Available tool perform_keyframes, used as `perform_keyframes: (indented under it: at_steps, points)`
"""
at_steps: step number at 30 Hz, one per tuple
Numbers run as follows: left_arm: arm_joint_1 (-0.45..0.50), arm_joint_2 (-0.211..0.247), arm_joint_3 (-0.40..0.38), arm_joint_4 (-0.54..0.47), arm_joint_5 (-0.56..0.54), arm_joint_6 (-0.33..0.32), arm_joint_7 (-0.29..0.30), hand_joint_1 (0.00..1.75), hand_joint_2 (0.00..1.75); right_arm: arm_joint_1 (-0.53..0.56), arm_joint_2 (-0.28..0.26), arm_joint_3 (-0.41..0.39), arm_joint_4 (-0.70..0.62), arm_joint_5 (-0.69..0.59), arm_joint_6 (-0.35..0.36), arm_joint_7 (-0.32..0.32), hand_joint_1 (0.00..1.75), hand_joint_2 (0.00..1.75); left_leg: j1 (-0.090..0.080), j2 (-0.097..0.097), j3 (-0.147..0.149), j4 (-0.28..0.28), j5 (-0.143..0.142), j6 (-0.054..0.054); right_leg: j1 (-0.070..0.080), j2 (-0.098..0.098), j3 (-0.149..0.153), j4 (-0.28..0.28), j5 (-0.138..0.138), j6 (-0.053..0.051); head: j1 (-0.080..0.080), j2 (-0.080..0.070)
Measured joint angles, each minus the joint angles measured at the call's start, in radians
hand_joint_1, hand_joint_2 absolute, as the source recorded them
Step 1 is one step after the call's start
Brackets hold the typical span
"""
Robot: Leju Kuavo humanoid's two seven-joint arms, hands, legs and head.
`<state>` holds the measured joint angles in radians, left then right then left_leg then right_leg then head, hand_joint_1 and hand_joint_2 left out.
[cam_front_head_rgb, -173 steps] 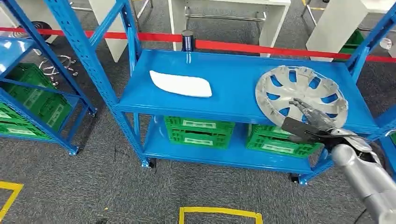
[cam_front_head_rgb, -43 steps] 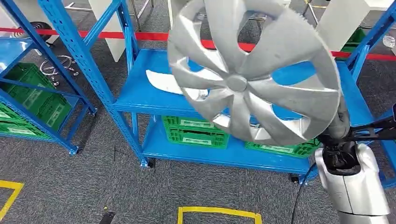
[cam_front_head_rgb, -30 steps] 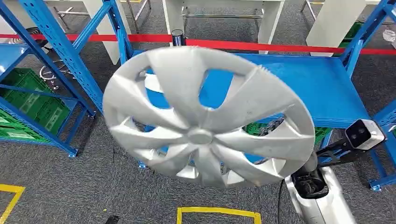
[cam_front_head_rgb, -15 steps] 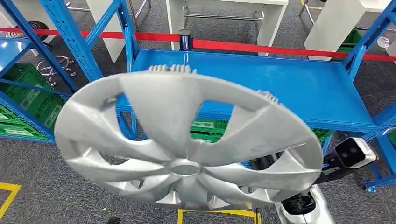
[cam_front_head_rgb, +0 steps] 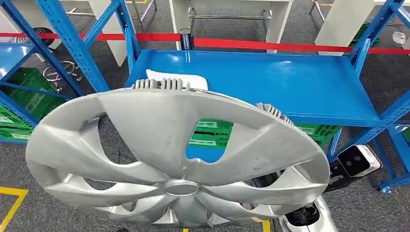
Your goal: Take the parts from the cabinet and place them on the table.
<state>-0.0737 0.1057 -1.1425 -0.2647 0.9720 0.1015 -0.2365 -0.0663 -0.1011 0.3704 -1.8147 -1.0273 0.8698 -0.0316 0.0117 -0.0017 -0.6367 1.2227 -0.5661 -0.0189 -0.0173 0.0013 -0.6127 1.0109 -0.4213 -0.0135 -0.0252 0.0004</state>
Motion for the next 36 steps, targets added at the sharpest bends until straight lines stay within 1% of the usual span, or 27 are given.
perform_keyframes:
  at_steps: [2, 3, 7, 8, 9, 11, 12, 13, 14, 15, 16, 17, 18, 19, 22, 23, 25, 26, 27, 28, 29, 30, 32, 33, 34, 35, 36]
  points:
    - [-0.001, 0.002, 0.000, 0.000, 0.000, 0.000, -0.001, 0.00, 1.75, 0.000, 0.004, 0.000, -0.005, -0.001, 0.000, 0.005, 1.66, 1.75, -0.001, -0.002, 0.132, -0.194, 0.058, 0.009, 0.000, 0.002, -0.006, 0.000, 0.012, 0.005, 0.000, 0.000]
    - [-0.003, 0.004, 0.000, 0.000, 0.000, -0.001, -0.001, 0.00, 1.75, 0.002, 0.007, 0.000, -0.011, -0.001, 0.001, 0.006, 1.66, 1.75, -0.006, -0.005, 0.150, -0.229, 0.042, 0.013, 0.002, 0.002, -0.007, -0.002, 0.017, 0.013, 0.000, 0.000]
    - [-0.002, 0.005, 0.000, 0.002, 0.000, -0.002, 0.001, 0.00, 1.75, 0.003, 0.011, -0.001, -0.015, -0.001, 0.004, 0.010, 1.66, 1.75, -0.019, -0.003, 0.125, -0.234, 0.078, 0.040, 0.000, 0.000, -0.012, -0.015, 0.046, 0.040, 0.000, 0.000]
    - [-0.003, 0.005, -0.001, 0.002, 0.000, -0.002, 0.001, 0.00, 1.75, 0.003, 0.010, -0.002, -0.015, -0.001, 0.005, 0.011, 1.66, 1.75, -0.006, 0.002, 0.126, -0.248, 0.096, 0.048, -0.002, -0.001, -0.024, -0.006, 0.039, 0.040, 0.001, 0.000]
    - [-0.006, 0.003, -0.001, 0.002, -0.001, -0.002, 0.001, 0.00, 1.75, 0.005, 0.010, -0.002, -0.016, -0.002, 0.006, 0.011, 1.66, 1.75, -0.010, 0.002, 0.113, -0.252, 0.107, 0.054, 0.001, -0.001, -0.043, 0.023, -0.003, 0.032, 0.002, 0.000]
    - [-0.007, 0.003, -0.001, 0.002, -0.002, 0.001, 0.001, 0.00, 1.75, 0.008, 0.009, -0.004, -0.016, -0.002, 0.009, 0.011, 1.66, 1.75, -0.012, 0.006, 0.084, -0.250, 0.129, 0.061, -0.001, 0.000, -0.088, 0.168, -0.113, 0.016, 0.006, 0.000]
    - [-0.007, 0.003, -0.002, 0.002, -0.006, 0.001, 0.003, 0.00, 1.75, 0.010, 0.008, -0.005, -0.016, -0.001, 0.011, 0.011, 1.66, 1.75, -0.015, 0.007, 0.071, -0.249, 0.139, 0.063, 0.000, 0.000, -0.107, 0.241, -0.147, 0.018, 0.005, 0.000]
    - [-0.008, 0.002, -0.002, 0.002, -0.008, 0.001, 0.006, 0.00, 1.75, 0.014, 0.007, -0.005, -0.016, 0.000, 0.012, 0.011, 1.66, 1.75, -0.016, 0.007, 0.058, -0.248, 0.148, 0.063, 0.000, 0.000, -0.111, 0.293, -0.158, 0.025, 0.006, 0.000]
    - [-0.008, 0.001, -0.003, 0.002, -0.010, 0.001, 0.009, 0.00, 1.75, 0.017, 0.006, -0.006, -0.016, 0.003, 0.012, 0.011, 1.66, 1.75, -0.018, 0.008, 0.042, -0.246, 0.158, 0.062, -0.001, 0.000, -0.096, 0.301, -0.145, 0.035, 0.006, 0.000]
    - [-0.008, 0.000, -0.004, 0.002, -0.011, 0.001, 0.011, 0.00, 1.75, 0.017, 0.006, -0.007, -0.016, 0.005, 0.012, 0.012, 1.66, 1.75, -0.018, 0.008, 0.029, -0.243, 0.166, 0.060, 0.000, 0.000, -0.059, 0.266, -0.120, 0.045, 0.006, 0.000]
    - [-0.008, -0.001, -0.005, 0.002, -0.013, 0.001, 0.011, 0.00, 1.75, 0.017, 0.006, -0.008, -0.016, 0.006, 0.012, 0.013, 1.66, 1.75, -0.018, 0.008, 0.015, -0.238, 0.174, 0.057, 0.000, -0.001, 0.000, 0.187, -0.090, 0.054, 0.006, 0.000]
    - [-0.009, -0.002, -0.006, 0.002, -0.016, 0.001, 0.012, 0.00, 1.75, 0.017, 0.006, -0.009, -0.016, 0.006, 0.013, 0.014, 1.66, 1.75, -0.018, 0.007, 0.005, -0.231, 0.179, 0.054, -0.001, -0.002, 0.063, 0.096, -0.078, 0.055, 0.006, 0.000]
    - [-0.010, -0.002, -0.006, 0.002, -0.018, 0.001, 0.013, 0.00, 1.75, 0.016, 0.006, -0.009, -0.016, 0.006, 0.013, 0.014, 1.66, 1.75, -0.020, 0.007, -0.004, -0.223, 0.183, 0.049, 0.000, -0.003, 0.115, 0.011, -0.109, 0.045, 0.006, 0.000]
    - [-0.011, -0.003, -0.006, 0.002, -0.018, 0.002, 0.013, 0.00, 1.75, 0.017, 0.006, -0.010, -0.016, 0.006, 0.013, 0.014, 1.66, 1.75, -0.022, 0.007, -0.010, -0.217, 0.188, 0.044, 0.007, 0.000, 0.141, -0.022, -0.119, 0.036, 0.005, 0.000]
    - [-0.011, -0.002, -0.007, 0.002, -0.018, 0.002, 0.016, 0.00, 1.75, 0.018, 0.005, -0.011, -0.016, 0.007, 0.016, 0.013, 1.66, 1.75, -0.019, 0.006, -0.012, -0.220, 0.211, 0.024, 0.012, 0.000, 0.119, -0.013, -0.105, 0.017, 0.003, 0.000]
    - [-0.011, 0.000, -0.007, 0.003, -0.018, 0.002, 0.016, 0.00, 1.75, 0.018, 0.005, -0.010, -0.016, 0.009, 0.016, 0.014, 1.66, 1.75, -0.016, 0.005, -0.020, -0.215, 0.210, 0.020, 0.001, -0.002, 0.110, -0.016, -0.093, 0.005, 0.005, 0.000]
    - [-0.011, -0.003, -0.008, 0.003, -0.019, 0.000, 0.016, 0.00, 1.75, 0.018, 0.005, -0.010, -0.016, 0.009, 0.016, 0.014, 1.66, 1.75, -0.009, 0.001, -0.044, -0.146, 0.107, 0.005, 0.001, -0.003, 0.095, -0.016, -0.073, -0.009, -0.002, 0.000]
    - [-0.011, -0.003, -0.009, 0.003, -0.019, 0.001, 0.017, 0.00, 1.75, 0.018, 0.005, -0.009, -0.016, 0.010, 0.016, 0.014, 1.66, 1.75, -0.006, 0.001, -0.065, -0.064, 0.042, -0.001, 0.002, -0.003, 0.083, -0.015, -0.061, -0.010, -0.002, 0.000]
    - [-0.012, -0.003, -0.009, 0.003, -0.019, 0.001, 0.017, 0.00, 1.75, 0.019, 0.005, -0.010, -0.016, 0.010, 0.017, 0.014, 1.66, 1.75, -0.003, 0.001, -0.083, 0.017, -0.001, -0.006, 0.003, -0.003, 0.070, -0.014, -0.051, -0.010, -0.002, 0.000]
    - [-0.012, -0.003, -0.009, 0.003, -0.019, 0.001, 0.017, 0.00, 1.75, 0.020, 0.005, -0.010, -0.016, 0.011, 0.017, 0.014, 1.66, 1.75, -0.002, 0.001, -0.092, 0.080, -0.016, -0.008, 0.004, -0.003, 0.057, -0.013, -0.041, -0.009, -0.002, 0.000]
    - [-0.012, -0.004, -0.009, 0.003, -0.019, 0.001, 0.017, 0.00, 1.75, 0.020, 0.005, -0.010, -0.016, 0.011, 0.017, 0.014, 1.66, 1.75, 0.000, 0.001, -0.082, 0.098, -0.004, -0.008, 0.005, -0.003, 0.046, -0.013, -0.032, -0.008, -0.003, 0.000]
    - [-0.012, -0.004, -0.009, 0.003, -0.019, 0.001, 0.017, 0.00, 1.75, 0.021, 0.005, -0.010, -0.016, 0.011, 0.018, 0.014, 1.66, 1.75, 0.000, 0.001, -0.053, 0.073, 0.024, -0.007, 0.005, -0.002, 0.035, -0.012, -0.024, -0.006, -0.003, 0.000]
    - [-0.013, -0.004, -0.010, 0.003, -0.019, 0.001, 0.017, 0.00, 1.75, 0.020, 0.005, -0.010, -0.016, 0.011, 0.018, 0.014, 1.66, 1.75, -0.001, 0.000, 0.064, -0.085, 0.083, 0.003, 0.008, -0.001, 0.018, -0.012, -0.007, -0.003, -0.003, 0.000]
    - [-0.015, -0.003, -0.009, 0.003, -0.019, 0.001, 0.017, 0.00, 1.75, 0.020, 0.005, -0.010, -0.016, 0.011, 0.018, 0.014, 1.66, 1.75, -0.004, -0.002, 0.131, -0.184, 0.074, 0.014, 0.009, -0.001, 0.015, -0.012, 0.000, 0.000, -0.003, 0.000]
    - [-0.017, 0.002, -0.010, 0.004, -0.019, 0.002, 0.017, 0.00, 1.75, 0.020, 0.006, -0.010, -0.016, 0.012, 0.018, 0.014, 1.66, 1.75, -0.009, -0.004, 0.169, -0.247, 0.038, 0.023, 0.010, -0.001, 0.010, -0.013, 0.009, 0.007, -0.001, 0.000]
    - [-0.017, 0.000, -0.010, 0.004, -0.019, 0.003, 0.017, 0.00, 1.75, 0.019, 0.006, -0.010, -0.016, 0.013, 0.019, 0.015, 1.66, 1.75, -0.013, -0.004, 0.163, -0.239, 0.053, 0.023, 0.006, -0.004, 0.011, -0.017, 0.015, 0.015, 0.000, 0.000]
    - [-0.017, 0.000, -0.010, 0.004, -0.019, 0.003, 0.017, 0.00, 1.75, 0.018, 0.007, -0.009, -0.016, 0.013, 0.019, 0.015, 1.66, 1.75, -0.020, -0.004, 0.152, -0.243, 0.057, 0.030, 0.003, -0.004, 0.010, -0.016, 0.021, 0.022, -0.004, 0.000]
